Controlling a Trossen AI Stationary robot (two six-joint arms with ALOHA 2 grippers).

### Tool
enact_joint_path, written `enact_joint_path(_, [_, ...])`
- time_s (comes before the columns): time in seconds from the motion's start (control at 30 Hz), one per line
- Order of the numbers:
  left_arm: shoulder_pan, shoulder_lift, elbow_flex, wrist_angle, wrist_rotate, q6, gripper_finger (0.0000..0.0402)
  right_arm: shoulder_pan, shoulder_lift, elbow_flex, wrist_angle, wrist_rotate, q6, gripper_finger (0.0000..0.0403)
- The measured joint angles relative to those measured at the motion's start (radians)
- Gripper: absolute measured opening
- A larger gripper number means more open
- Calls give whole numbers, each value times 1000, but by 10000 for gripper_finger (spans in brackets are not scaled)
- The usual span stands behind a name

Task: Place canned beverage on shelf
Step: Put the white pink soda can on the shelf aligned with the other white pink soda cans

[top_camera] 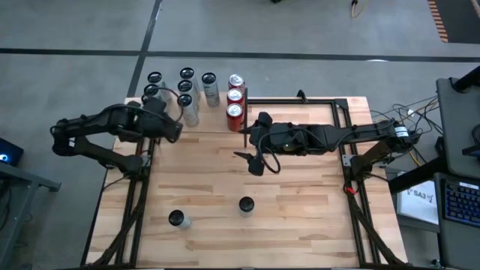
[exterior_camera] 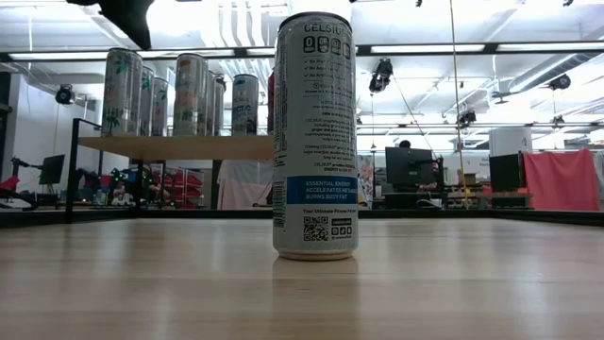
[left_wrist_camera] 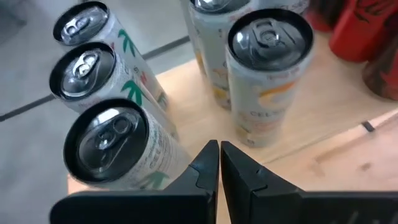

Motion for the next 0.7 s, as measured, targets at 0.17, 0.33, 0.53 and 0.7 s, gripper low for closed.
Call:
enact_joint_path(0.17, [21, 36, 0, 0, -15, 1, 0, 4, 0, 0, -2, 0, -4, 324])
enact_joint_path(0.33, [44, 74, -1, 0, -35, 3, 0, 4, 0, 0, -3, 1, -7, 324])
enact_joint_path(0.53, [72, 106, -2, 0, -36, 31, 0, 4, 0, 0, -12, 1, -6, 324])
enact_joint_path(0.7, [85, 104, -2, 0, -37, 34, 0, 4, 0, 0, -21, 1, -4, 324])
